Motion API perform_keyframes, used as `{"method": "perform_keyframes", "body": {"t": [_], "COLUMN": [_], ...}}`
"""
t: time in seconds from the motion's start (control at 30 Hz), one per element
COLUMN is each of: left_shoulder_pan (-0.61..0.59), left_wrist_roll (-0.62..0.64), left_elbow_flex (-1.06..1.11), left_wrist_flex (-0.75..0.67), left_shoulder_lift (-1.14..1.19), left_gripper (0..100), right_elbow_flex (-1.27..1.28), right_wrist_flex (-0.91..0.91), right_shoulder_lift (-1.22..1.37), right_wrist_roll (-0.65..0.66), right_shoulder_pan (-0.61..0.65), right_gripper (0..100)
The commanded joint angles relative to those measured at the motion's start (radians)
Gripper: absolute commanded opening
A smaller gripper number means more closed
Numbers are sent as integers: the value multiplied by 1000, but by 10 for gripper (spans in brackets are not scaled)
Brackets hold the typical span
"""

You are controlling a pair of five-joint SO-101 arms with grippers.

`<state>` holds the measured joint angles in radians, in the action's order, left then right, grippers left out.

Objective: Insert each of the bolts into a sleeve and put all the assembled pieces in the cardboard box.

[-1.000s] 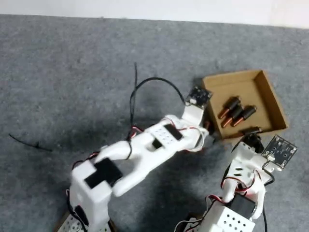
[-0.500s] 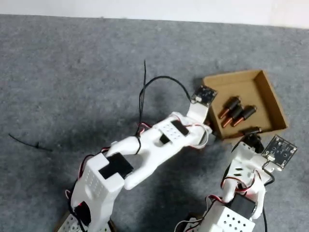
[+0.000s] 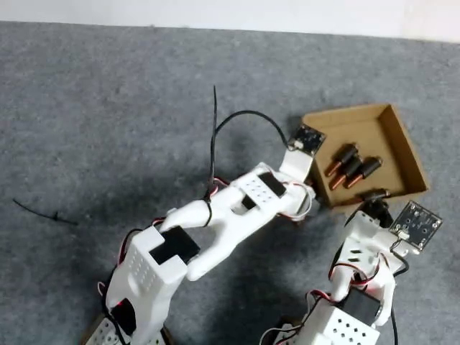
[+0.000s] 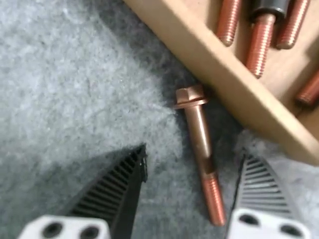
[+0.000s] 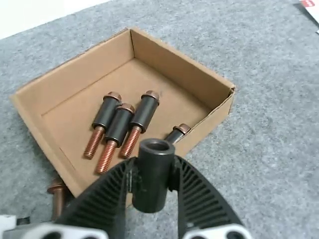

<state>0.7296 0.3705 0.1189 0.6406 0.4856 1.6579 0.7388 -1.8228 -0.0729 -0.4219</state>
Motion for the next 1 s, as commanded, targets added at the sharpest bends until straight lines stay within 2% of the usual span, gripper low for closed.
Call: {"method": "perform_keyframes", "body": {"t": [0.0,0.13,0.23,0.4,0.63,0.83,0.97], "left_shoulder_pan": [-8,-8,-8,-12,-56,-36,-44], "left_wrist_roll": [-5,-9,-9,-9,-9,-9,-9], "left_elbow_flex": [-27,-28,-28,-28,-19,-73,-122], "left_wrist_flex": [21,18,18,20,23,172,181], "left_shoulder_lift": [2,2,2,2,-5,-5,4], "left_gripper": [192,1,45,5,8,11,66], "right_elbow_flex": [-44,-44,-44,-44,-45,-45,-45], "right_wrist_flex": [2,2,2,2,2,2,2], "right_shoulder_lift": [-19,-19,-19,-19,-19,-19,-19], "right_wrist_roll": [-9,-9,-9,-9,-9,-9,-9], "right_shoulder_pan": [-5,-5,-5,-5,-5,-4,-4], "right_gripper": [5,5,5,5,5,5,5]}}
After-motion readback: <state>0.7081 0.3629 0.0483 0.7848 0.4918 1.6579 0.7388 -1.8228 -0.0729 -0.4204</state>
